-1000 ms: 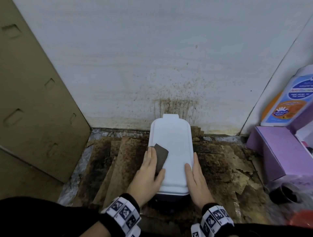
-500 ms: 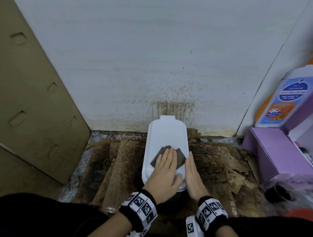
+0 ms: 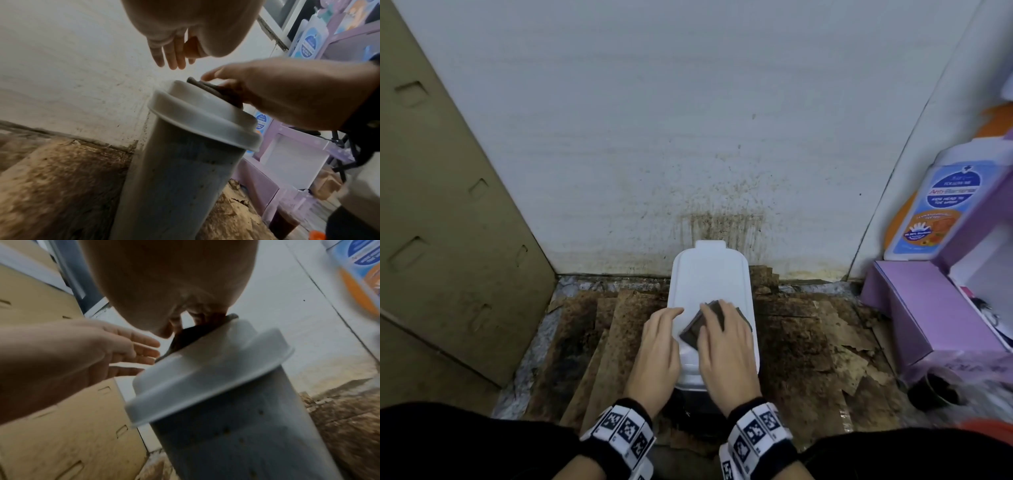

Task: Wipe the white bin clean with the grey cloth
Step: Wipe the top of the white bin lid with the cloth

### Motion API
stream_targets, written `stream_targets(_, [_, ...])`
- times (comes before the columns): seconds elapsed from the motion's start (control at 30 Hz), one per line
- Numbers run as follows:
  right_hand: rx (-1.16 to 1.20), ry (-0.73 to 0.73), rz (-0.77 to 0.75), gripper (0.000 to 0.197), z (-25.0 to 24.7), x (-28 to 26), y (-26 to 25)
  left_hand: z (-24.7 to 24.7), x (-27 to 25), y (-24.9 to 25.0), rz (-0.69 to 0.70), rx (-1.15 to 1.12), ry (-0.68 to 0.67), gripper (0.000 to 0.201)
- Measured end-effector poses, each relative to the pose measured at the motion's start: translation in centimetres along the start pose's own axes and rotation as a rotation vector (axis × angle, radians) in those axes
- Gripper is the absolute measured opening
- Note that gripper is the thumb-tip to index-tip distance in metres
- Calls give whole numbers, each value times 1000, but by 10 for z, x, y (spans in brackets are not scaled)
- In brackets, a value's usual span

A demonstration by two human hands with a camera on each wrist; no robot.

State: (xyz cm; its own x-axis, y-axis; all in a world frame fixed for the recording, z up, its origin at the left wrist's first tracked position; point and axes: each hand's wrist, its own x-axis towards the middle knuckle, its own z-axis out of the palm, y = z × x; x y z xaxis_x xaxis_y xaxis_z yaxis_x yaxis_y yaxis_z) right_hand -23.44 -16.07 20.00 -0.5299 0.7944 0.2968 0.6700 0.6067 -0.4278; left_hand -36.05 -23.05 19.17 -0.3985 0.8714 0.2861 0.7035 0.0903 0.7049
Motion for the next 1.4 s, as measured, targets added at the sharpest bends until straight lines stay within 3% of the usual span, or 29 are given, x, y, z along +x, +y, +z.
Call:
stream_targets(0.23, [-235,-57,-47,49,9,-14,15,3,-7,-14,32,88,-104,40])
stream_targets(0.33, [-234,-62,25,50,4,-22,22,2,-7,-20,67,144,-144,40])
stream_targets(0.57, [218,-11,197,55,5,-24,37,0,-6,-22,90,172,-143,40])
stream_targets(0.8, [610,-45,417,47,-1,-18,48,-9,-11,-18,94,238,-199,58])
stream_targets(0.97, [779,-45,517,43,-7,-16,41,-12,-10,-15,77,298,-174,45])
stream_targets(1.13, [644,-47,476,57,-5,-8,23,-16,-5,-8,10,316,-92,33])
stream_targets(1.3, [653,76,480,33,5,-8,11,-30,-1,-12,-50,229,-69,29])
stream_targets(1.4, [697,62,469,33,8,-12,7,-31,6,-12,-104,233,-17,15])
